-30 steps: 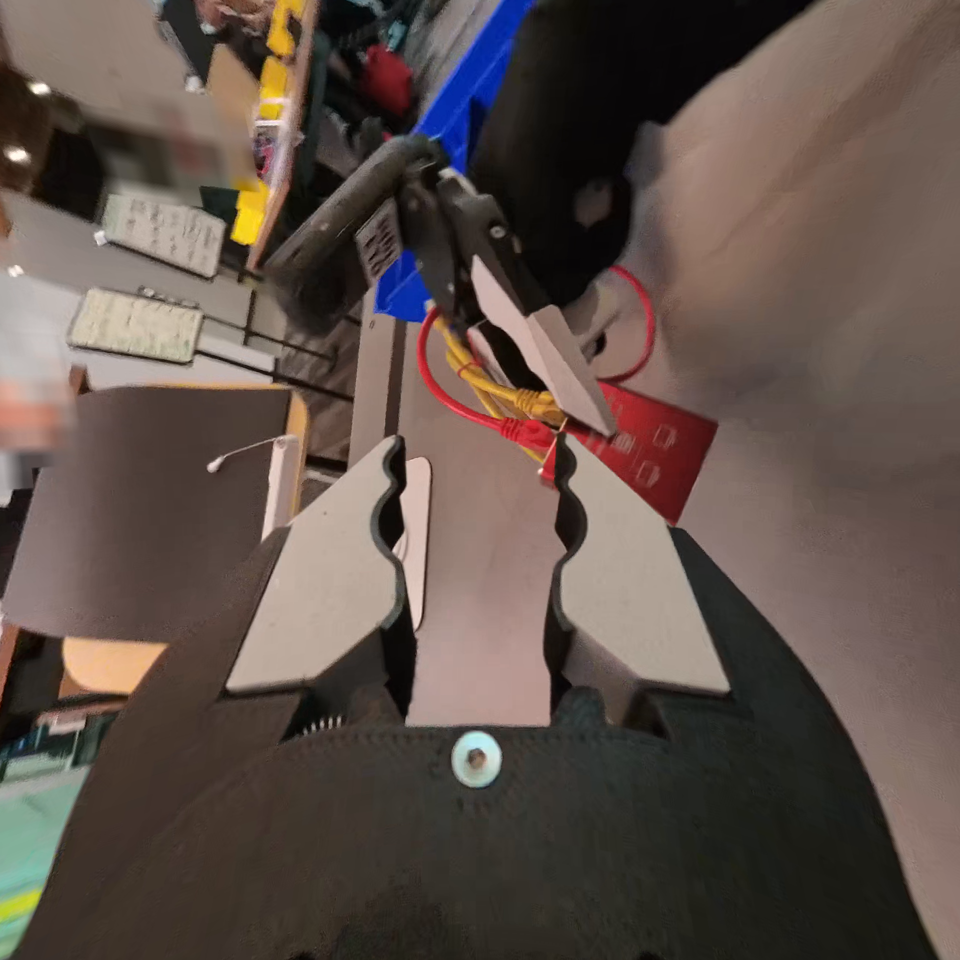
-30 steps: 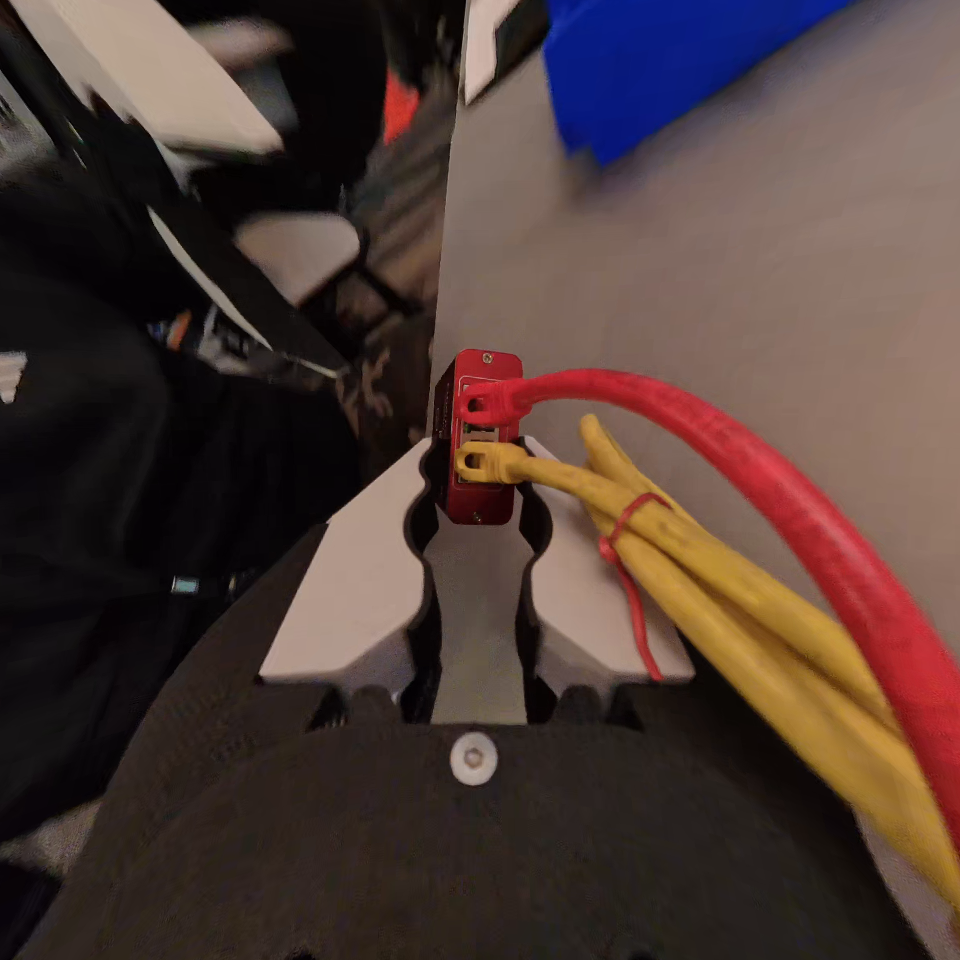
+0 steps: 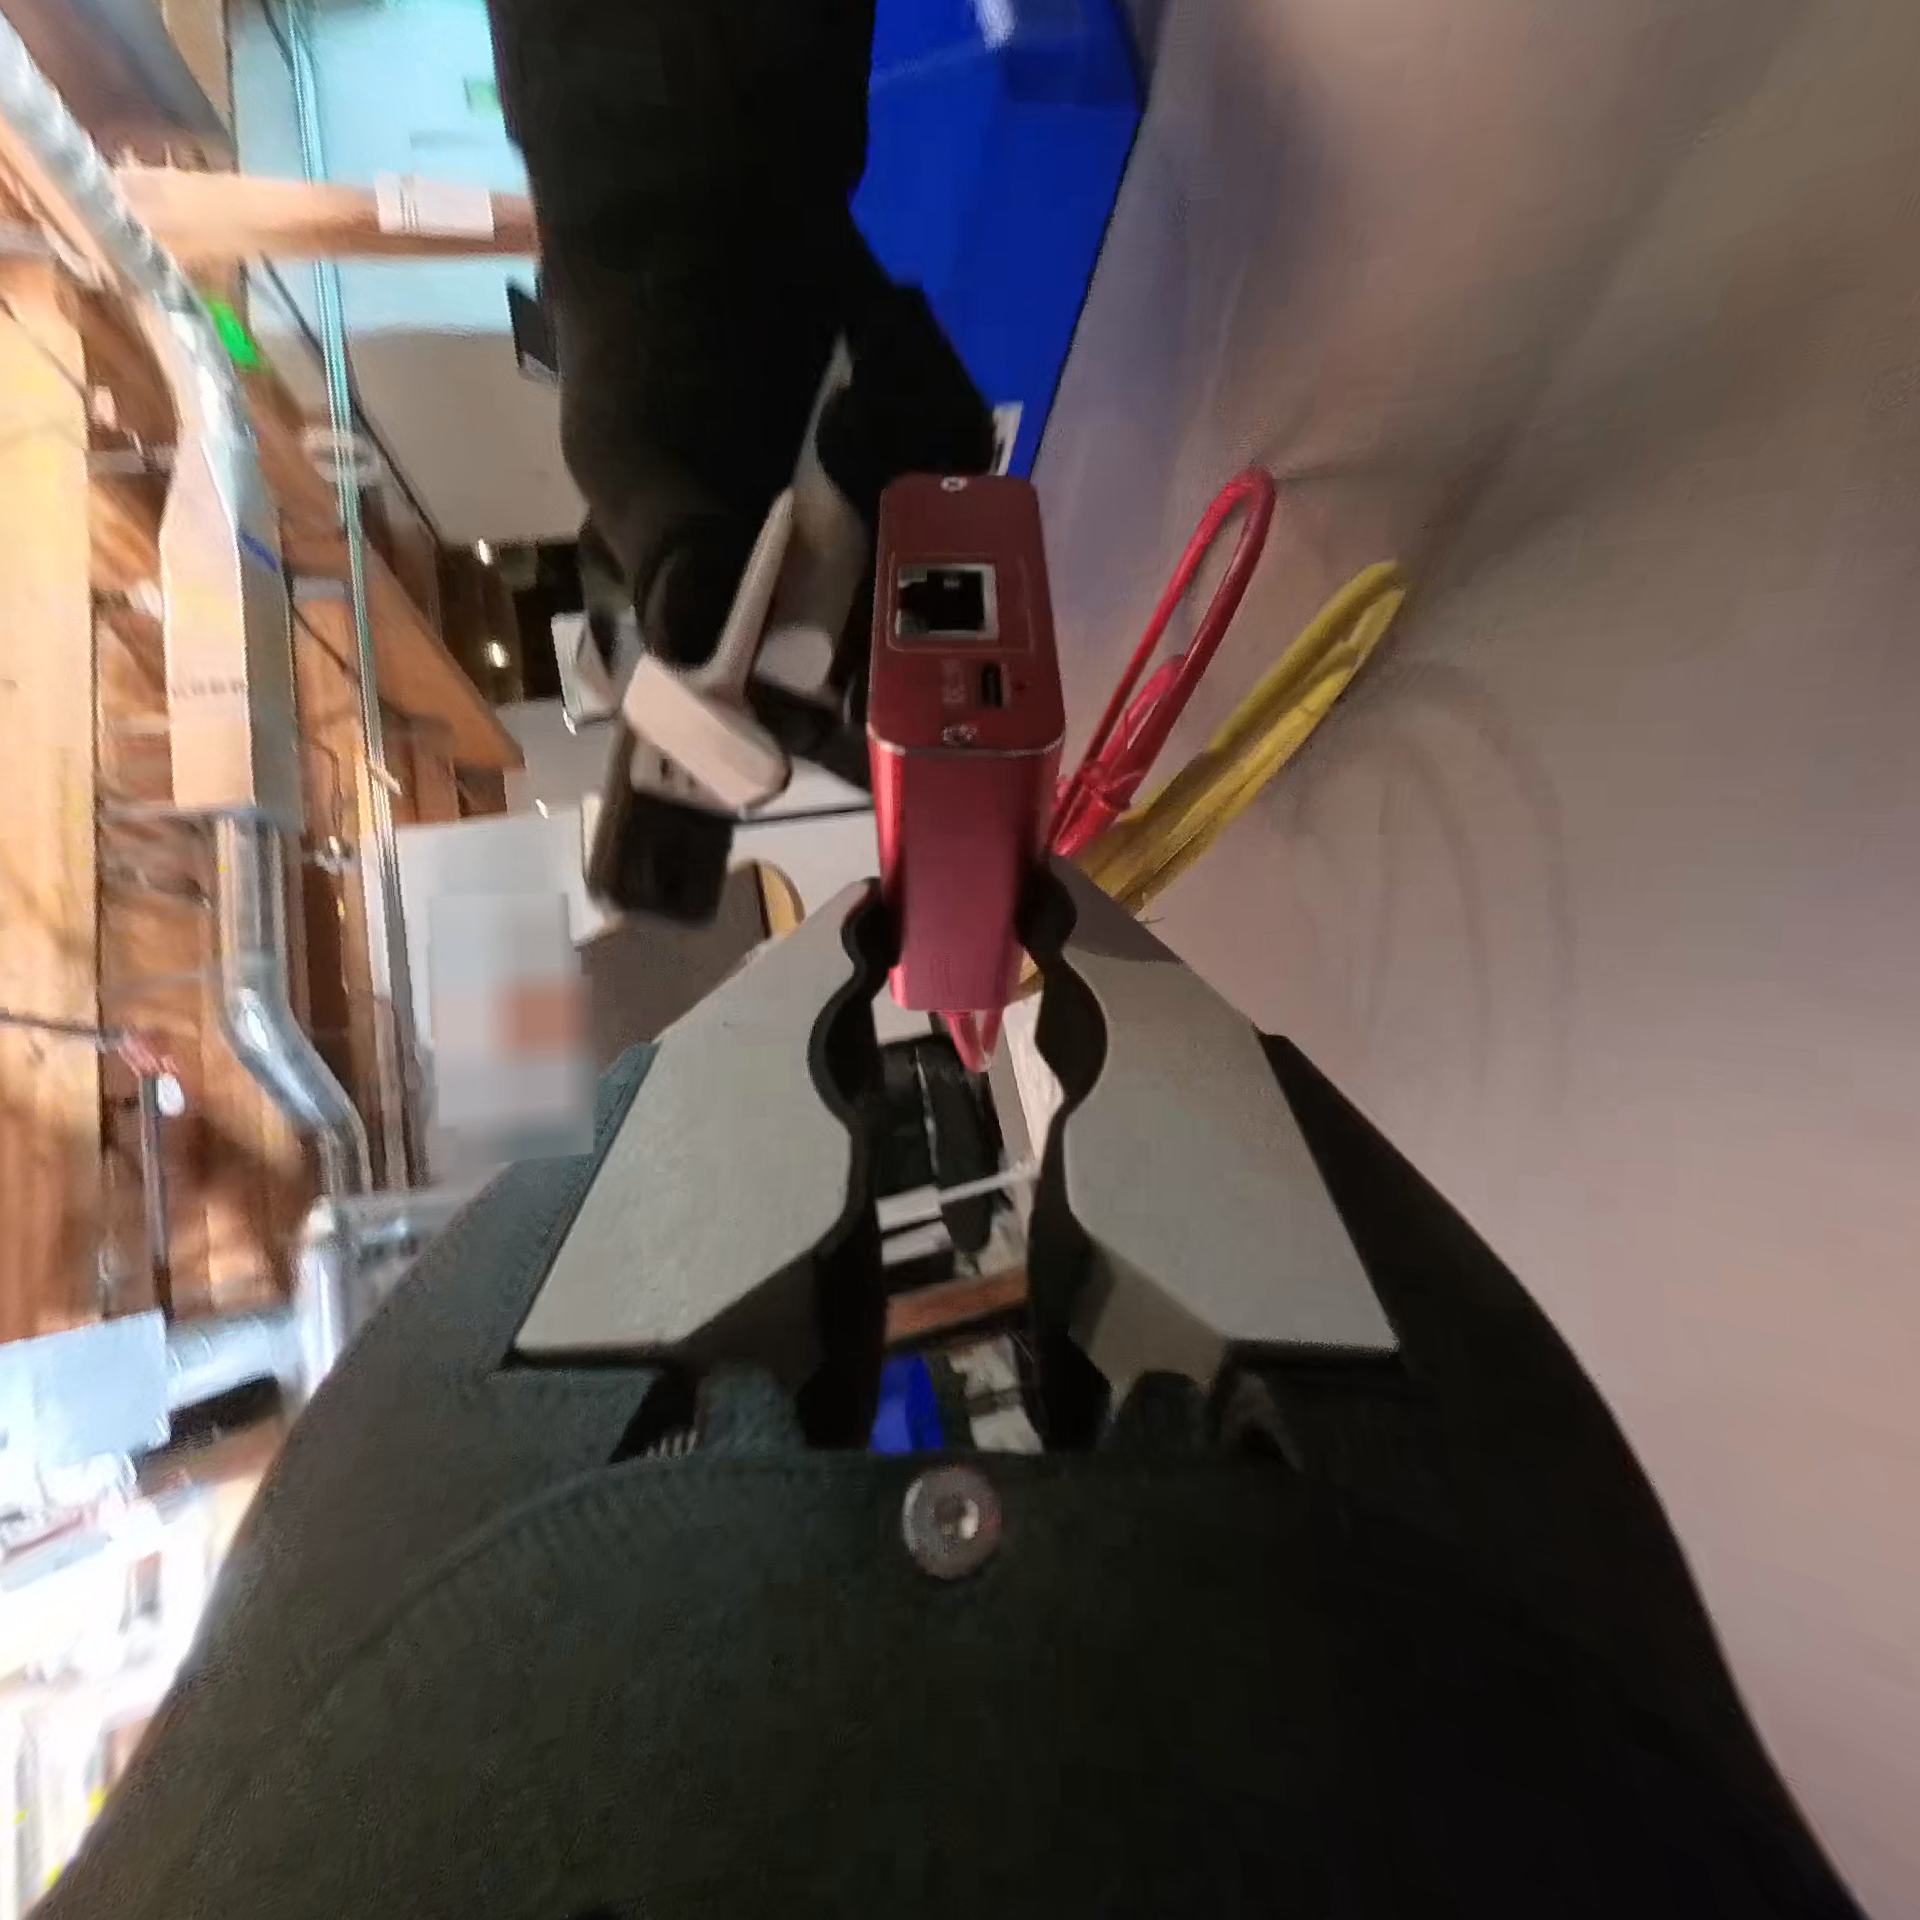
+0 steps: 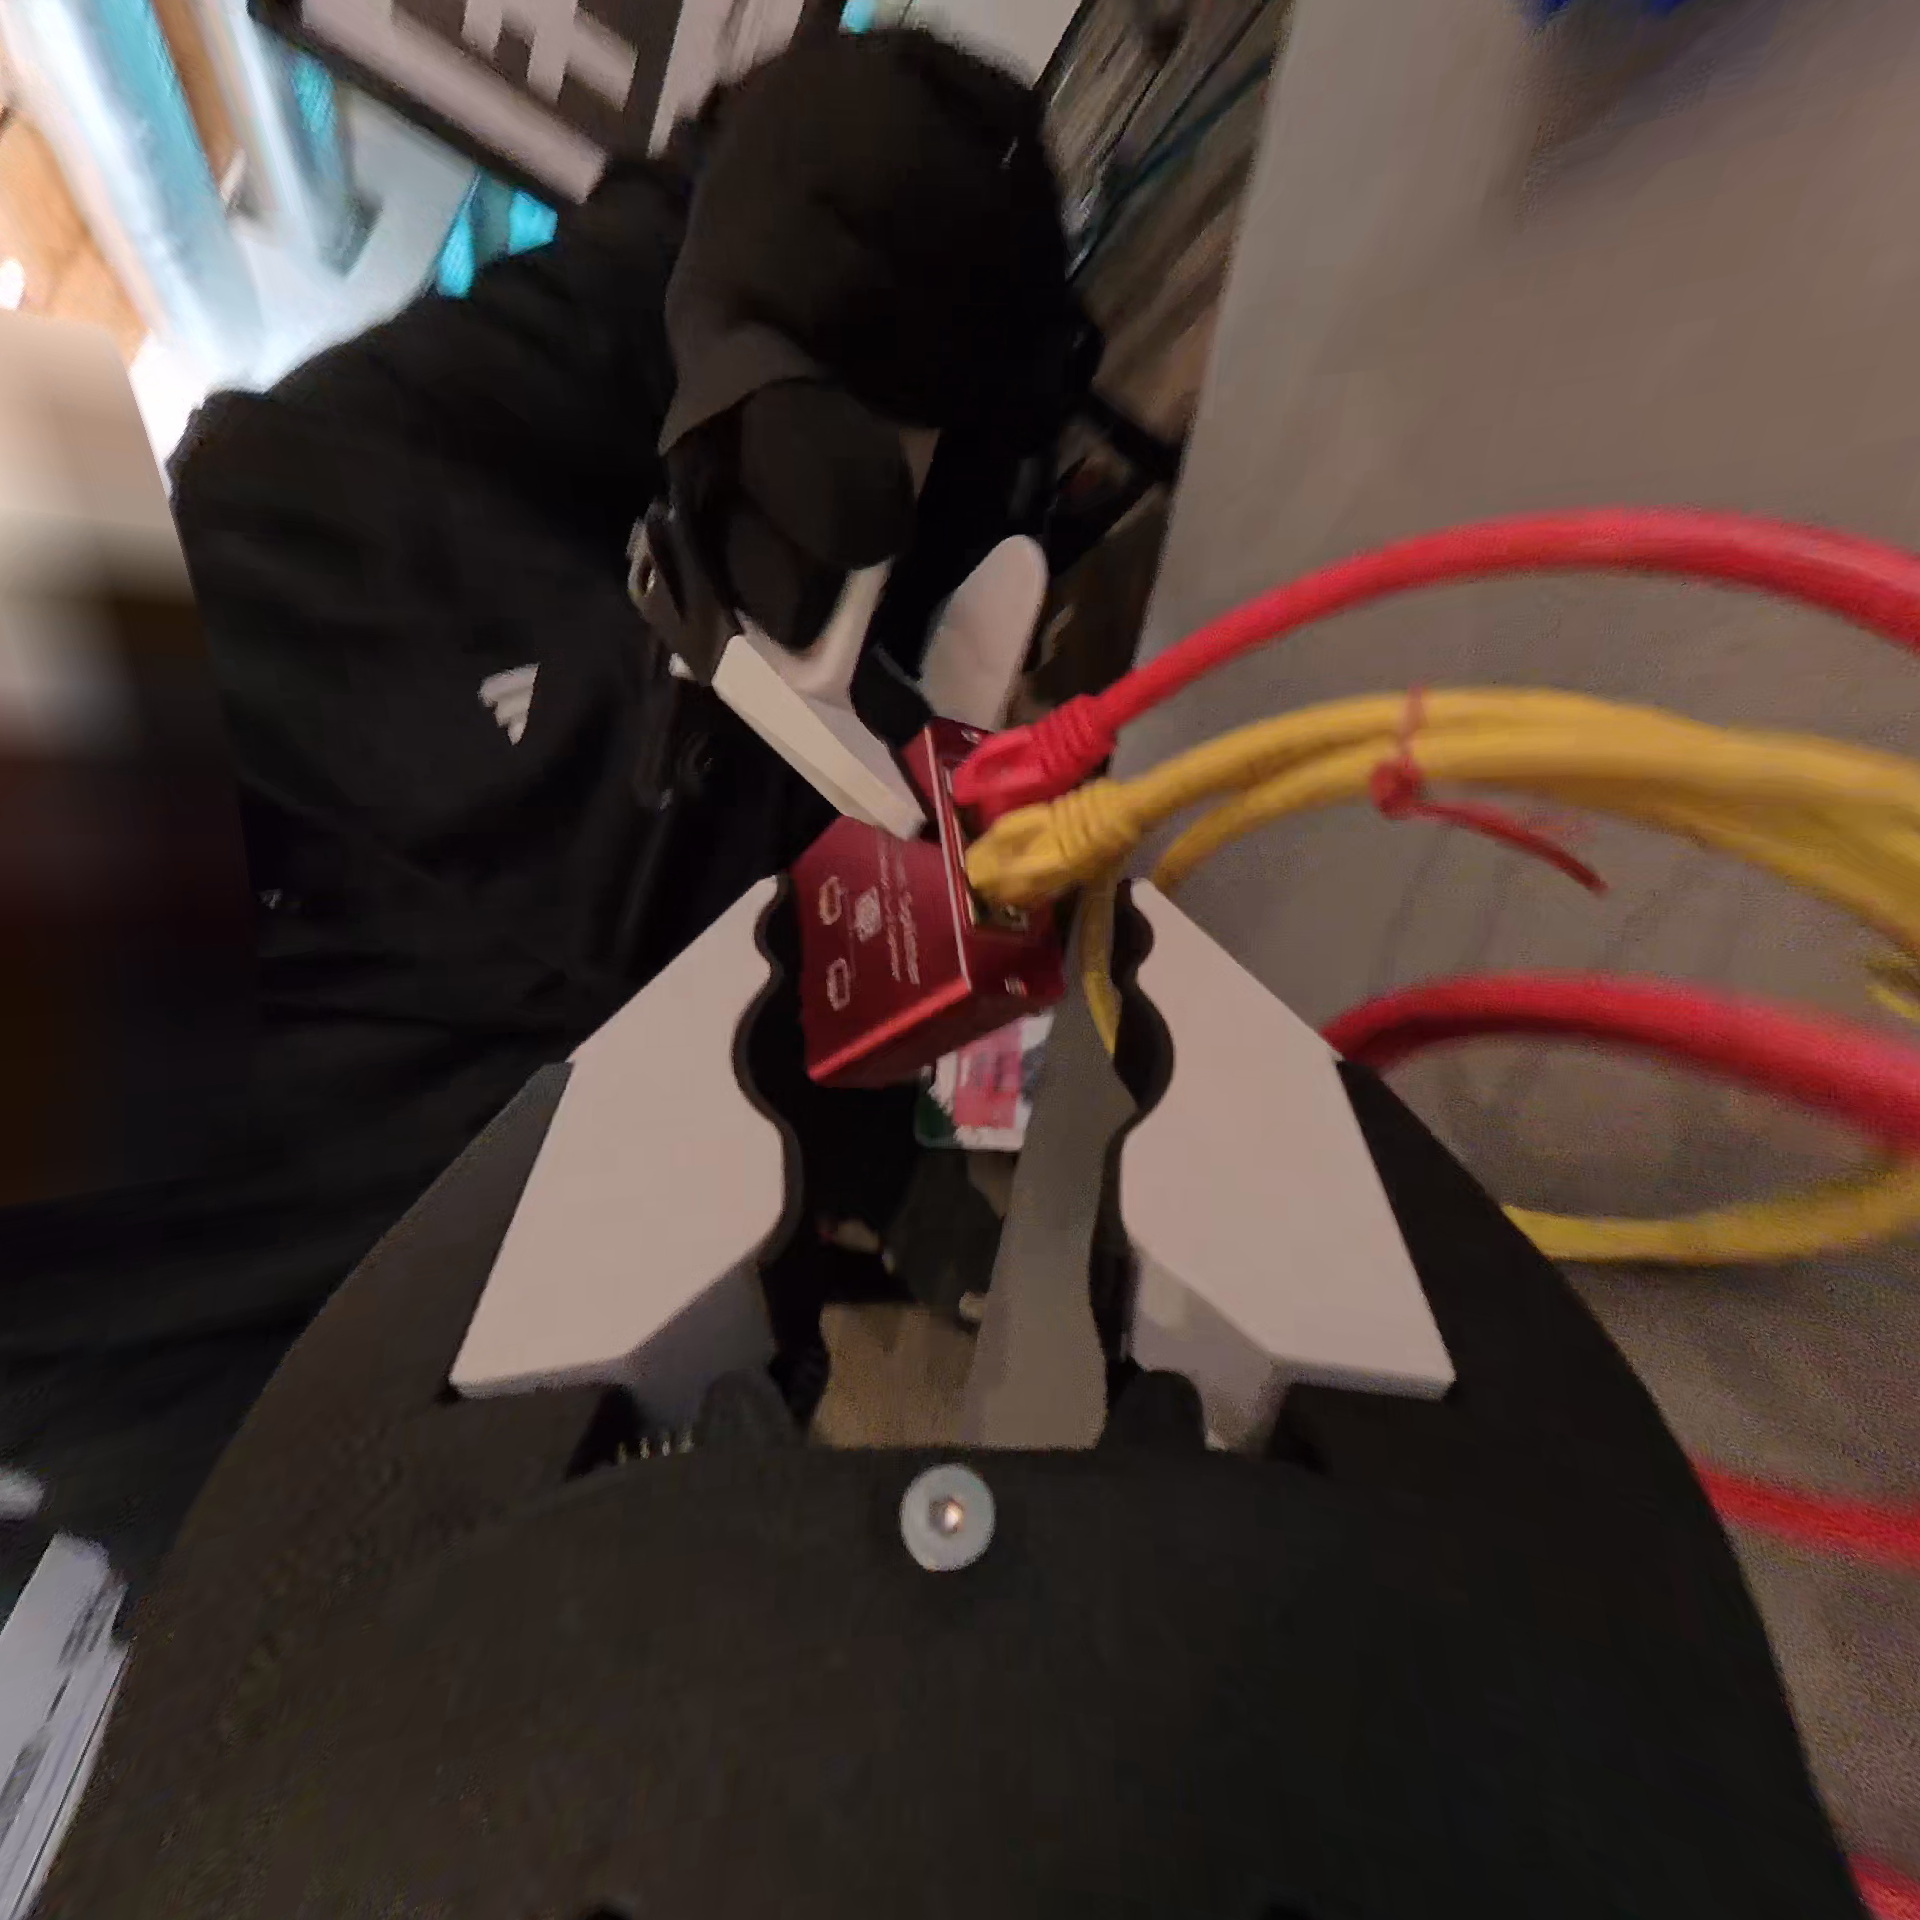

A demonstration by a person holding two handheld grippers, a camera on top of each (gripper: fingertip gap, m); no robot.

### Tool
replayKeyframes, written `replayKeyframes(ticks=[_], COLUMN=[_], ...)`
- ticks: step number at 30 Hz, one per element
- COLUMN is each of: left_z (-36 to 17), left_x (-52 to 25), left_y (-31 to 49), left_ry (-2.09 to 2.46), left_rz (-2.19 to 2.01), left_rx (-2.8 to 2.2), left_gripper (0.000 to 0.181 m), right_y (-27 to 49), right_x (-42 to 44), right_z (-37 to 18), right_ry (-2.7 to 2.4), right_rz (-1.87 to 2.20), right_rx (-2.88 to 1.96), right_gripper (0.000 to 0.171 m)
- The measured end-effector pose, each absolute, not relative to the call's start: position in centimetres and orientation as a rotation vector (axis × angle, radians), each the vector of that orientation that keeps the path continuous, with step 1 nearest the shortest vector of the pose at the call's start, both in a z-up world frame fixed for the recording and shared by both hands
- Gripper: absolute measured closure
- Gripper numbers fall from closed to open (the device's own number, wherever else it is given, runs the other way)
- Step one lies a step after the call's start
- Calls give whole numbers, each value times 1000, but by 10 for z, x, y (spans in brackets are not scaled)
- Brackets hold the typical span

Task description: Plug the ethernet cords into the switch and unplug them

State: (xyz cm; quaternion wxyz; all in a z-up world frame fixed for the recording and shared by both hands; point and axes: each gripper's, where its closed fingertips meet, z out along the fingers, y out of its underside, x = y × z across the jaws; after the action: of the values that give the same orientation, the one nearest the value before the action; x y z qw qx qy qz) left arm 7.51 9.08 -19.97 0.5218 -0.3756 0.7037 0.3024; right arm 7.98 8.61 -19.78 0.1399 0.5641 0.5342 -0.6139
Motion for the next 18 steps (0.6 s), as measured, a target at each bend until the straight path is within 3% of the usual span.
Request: replayKeyframes(ticks=[6, 18], left_z=[-196, -212], left_x=[38, 48], left_y=[129, 136], left_ry=[1484, 1442], left_rz=[871, 865], left_rx=[-1130, -1184], left_gripper=[159, 159], right_y=[117, 97], right_x=[80, 68], right_z=[-189, -212], right_ry=[1282, 1137], right_rz=[-1995, -2118], right_rx=[1972, 1920], right_gripper=[117, 125])
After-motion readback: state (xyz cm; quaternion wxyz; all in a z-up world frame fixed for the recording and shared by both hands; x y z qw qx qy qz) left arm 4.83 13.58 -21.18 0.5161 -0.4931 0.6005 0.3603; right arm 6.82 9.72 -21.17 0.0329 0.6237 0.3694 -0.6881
